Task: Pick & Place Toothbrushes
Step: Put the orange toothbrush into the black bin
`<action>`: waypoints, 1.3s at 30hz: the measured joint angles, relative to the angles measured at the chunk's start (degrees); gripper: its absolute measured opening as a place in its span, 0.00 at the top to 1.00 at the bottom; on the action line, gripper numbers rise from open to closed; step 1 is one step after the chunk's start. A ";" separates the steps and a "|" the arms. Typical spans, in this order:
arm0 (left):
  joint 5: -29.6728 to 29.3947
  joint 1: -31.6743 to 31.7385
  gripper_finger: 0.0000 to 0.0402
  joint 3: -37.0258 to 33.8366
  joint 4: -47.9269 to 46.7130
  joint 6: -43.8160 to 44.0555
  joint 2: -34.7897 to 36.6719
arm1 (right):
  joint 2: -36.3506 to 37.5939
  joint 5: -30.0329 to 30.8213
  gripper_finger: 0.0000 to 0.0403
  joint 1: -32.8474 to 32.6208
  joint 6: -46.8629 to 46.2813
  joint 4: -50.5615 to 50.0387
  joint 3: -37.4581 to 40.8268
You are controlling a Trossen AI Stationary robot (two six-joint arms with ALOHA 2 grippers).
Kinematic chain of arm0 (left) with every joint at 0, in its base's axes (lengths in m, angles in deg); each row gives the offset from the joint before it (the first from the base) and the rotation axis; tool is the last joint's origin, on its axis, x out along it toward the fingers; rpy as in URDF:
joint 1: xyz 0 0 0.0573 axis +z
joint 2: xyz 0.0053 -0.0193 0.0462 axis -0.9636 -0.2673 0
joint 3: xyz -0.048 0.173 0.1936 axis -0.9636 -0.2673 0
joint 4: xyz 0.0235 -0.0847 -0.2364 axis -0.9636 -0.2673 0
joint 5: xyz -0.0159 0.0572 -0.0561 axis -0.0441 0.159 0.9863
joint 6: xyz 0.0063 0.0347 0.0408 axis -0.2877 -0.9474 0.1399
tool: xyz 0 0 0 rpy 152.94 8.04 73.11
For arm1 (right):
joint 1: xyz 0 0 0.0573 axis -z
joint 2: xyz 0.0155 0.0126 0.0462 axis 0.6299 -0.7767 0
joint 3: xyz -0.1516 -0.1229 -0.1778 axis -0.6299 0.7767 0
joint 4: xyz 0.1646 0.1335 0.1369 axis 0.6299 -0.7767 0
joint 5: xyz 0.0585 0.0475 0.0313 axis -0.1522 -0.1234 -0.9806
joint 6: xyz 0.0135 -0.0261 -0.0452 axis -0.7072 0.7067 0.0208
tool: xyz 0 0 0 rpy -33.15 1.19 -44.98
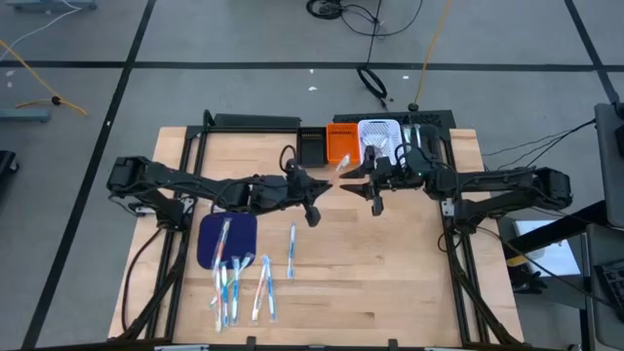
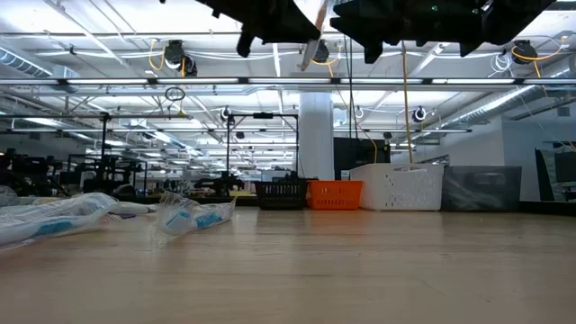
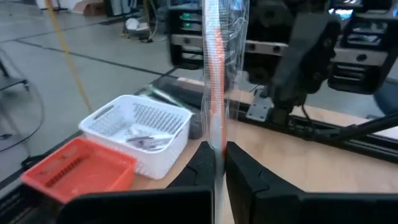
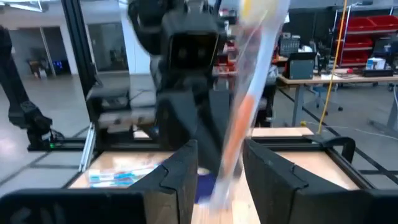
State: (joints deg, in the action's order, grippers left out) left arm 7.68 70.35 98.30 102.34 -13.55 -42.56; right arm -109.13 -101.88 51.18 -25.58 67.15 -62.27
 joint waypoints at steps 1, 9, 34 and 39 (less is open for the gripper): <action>0.45 0.04 0.99 0.00 1.34 -0.45 -1.00 | -0.41 0.00 0.70 0.00 -0.10 0.50 0.00; 0.53 0.39 0.99 0.00 6.12 -1.14 -4.52 | -2.60 0.28 0.71 0.02 -0.17 2.01 0.02; -3.50 -0.17 0.90 0.02 -1.50 -11.81 -2.88 | -1.75 1.20 0.98 2.65 -0.19 0.26 0.07; -5.73 -1.19 0.84 0.02 -10.84 -8.64 0.67 | -1.75 1.22 0.98 5.21 -0.60 -0.15 0.07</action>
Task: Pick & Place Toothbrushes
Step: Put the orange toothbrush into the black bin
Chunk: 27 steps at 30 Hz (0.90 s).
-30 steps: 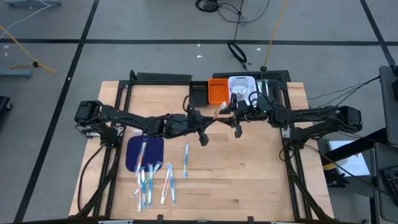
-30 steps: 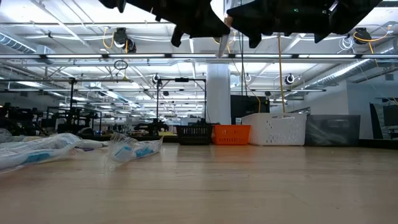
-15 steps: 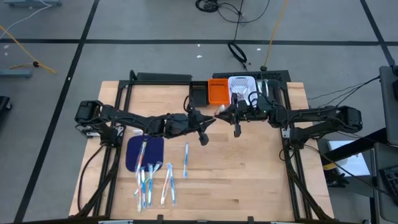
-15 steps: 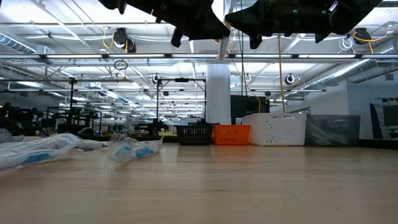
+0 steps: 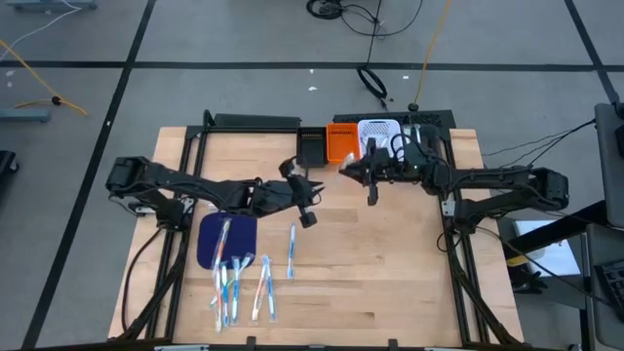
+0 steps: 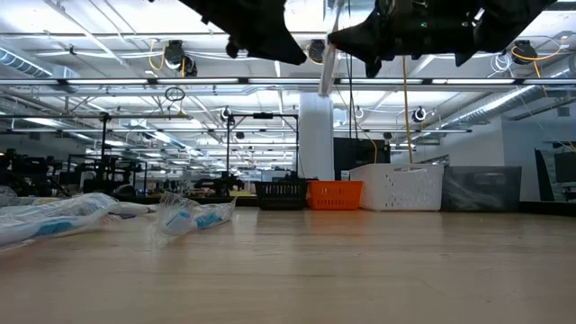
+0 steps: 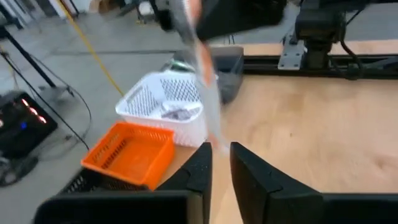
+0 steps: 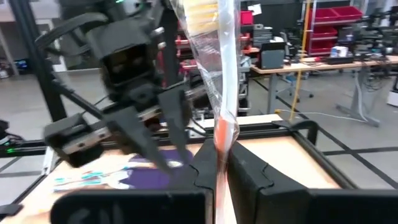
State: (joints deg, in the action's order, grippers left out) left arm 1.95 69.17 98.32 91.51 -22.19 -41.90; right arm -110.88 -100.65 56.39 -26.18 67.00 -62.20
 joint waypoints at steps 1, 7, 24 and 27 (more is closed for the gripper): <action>0.04 -0.32 0.82 0.00 -1.54 0.85 0.48 | 0.00 0.15 0.98 0.54 0.01 0.06 0.00; 0.38 -2.01 0.70 0.00 -6.11 1.98 0.89 | -4.18 0.24 0.98 4.94 -1.68 2.75 -0.13; 1.99 -6.18 0.65 0.00 -9.55 7.63 0.92 | -27.48 -3.06 0.98 15.30 -5.67 1.01 -16.07; 1.97 -6.53 0.65 0.00 -9.38 7.64 0.92 | -31.47 -3.10 0.98 16.20 -6.96 0.78 -19.56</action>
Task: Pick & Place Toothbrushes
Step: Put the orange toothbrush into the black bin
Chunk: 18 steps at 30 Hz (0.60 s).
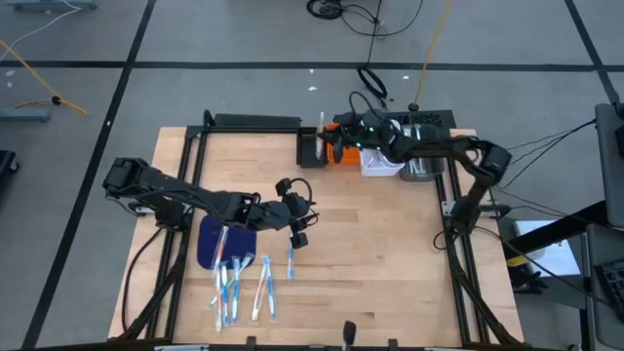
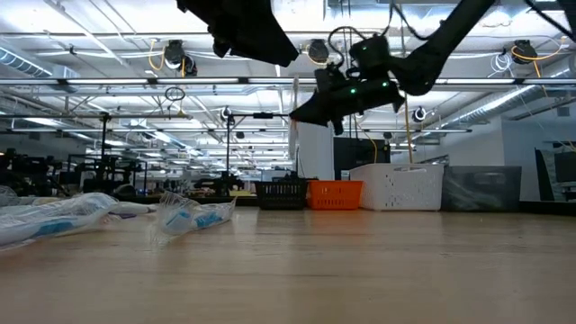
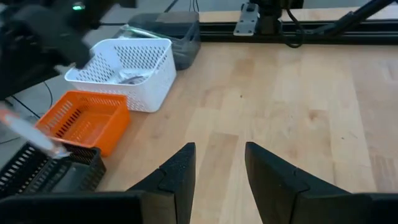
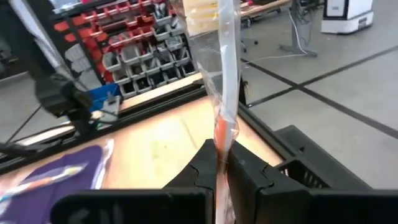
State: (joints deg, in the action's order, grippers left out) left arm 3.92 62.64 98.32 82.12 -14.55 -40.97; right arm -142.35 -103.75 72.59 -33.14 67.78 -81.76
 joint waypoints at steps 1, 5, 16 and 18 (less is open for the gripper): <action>0.02 -0.08 0.65 0.00 -0.02 -0.04 0.00 | -1.36 -0.03 0.98 0.23 -0.32 -0.30 -1.35; 0.00 -0.18 0.65 0.00 0.00 -0.04 0.00 | -6.53 -0.35 0.98 0.99 -1.53 -3.39 -6.50; 0.02 -0.26 0.65 0.00 -3.50 2.70 0.00 | -12.56 -1.34 0.98 4.63 -2.18 -10.60 -11.60; 0.02 -0.28 0.65 0.00 -4.00 3.23 0.00 | -13.19 -1.34 0.98 5.14 -3.14 -11.60 -11.61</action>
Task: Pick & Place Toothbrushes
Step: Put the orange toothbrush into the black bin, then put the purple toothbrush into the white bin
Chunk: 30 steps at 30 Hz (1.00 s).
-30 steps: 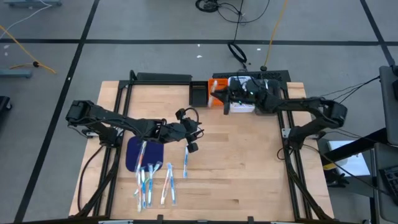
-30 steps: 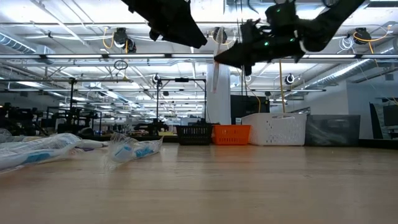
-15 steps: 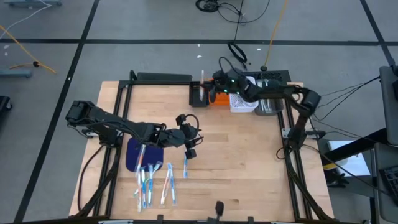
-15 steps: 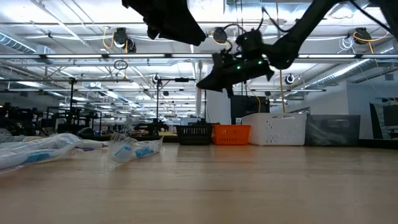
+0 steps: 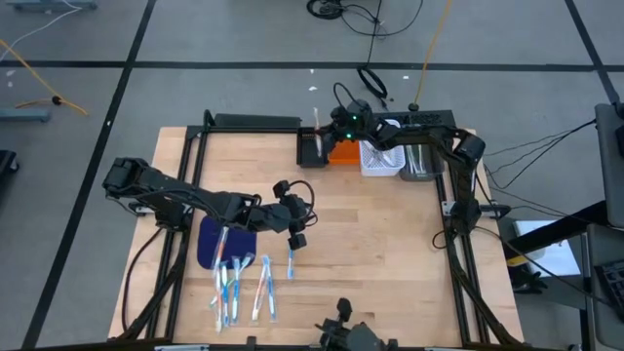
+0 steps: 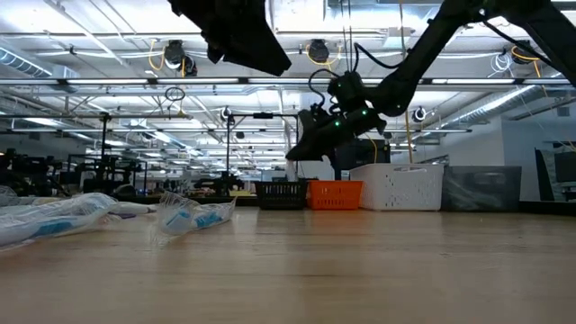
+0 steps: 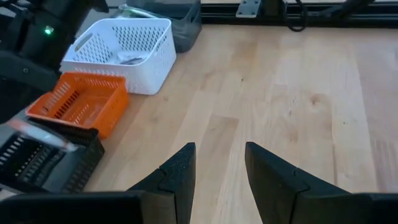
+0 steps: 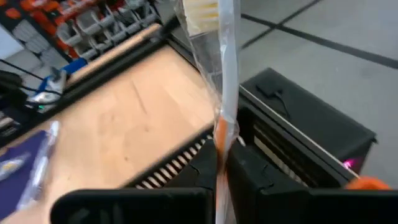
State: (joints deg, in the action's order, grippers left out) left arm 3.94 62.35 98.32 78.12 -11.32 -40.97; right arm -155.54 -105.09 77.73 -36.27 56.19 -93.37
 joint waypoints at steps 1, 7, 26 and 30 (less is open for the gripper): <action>0.00 0.00 0.65 0.00 -0.32 0.20 0.00 | -0.21 0.02 0.98 0.07 0.00 -0.30 0.00; 0.00 0.00 0.65 0.00 -1.69 1.31 0.00 | -0.13 -0.11 0.98 -0.54 0.64 -2.84 0.00; 0.00 -0.15 0.65 0.00 -6.43 6.88 0.00 | -0.10 0.14 0.77 -1.70 2.01 -3.88 0.02; 0.00 -0.15 0.65 0.00 -8.91 8.76 0.00 | -0.10 0.17 0.72 -1.66 2.00 -3.85 0.02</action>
State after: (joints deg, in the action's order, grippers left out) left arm 3.94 62.20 98.32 69.21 -2.56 -40.97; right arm -155.64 -104.92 76.08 -34.28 52.34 -93.35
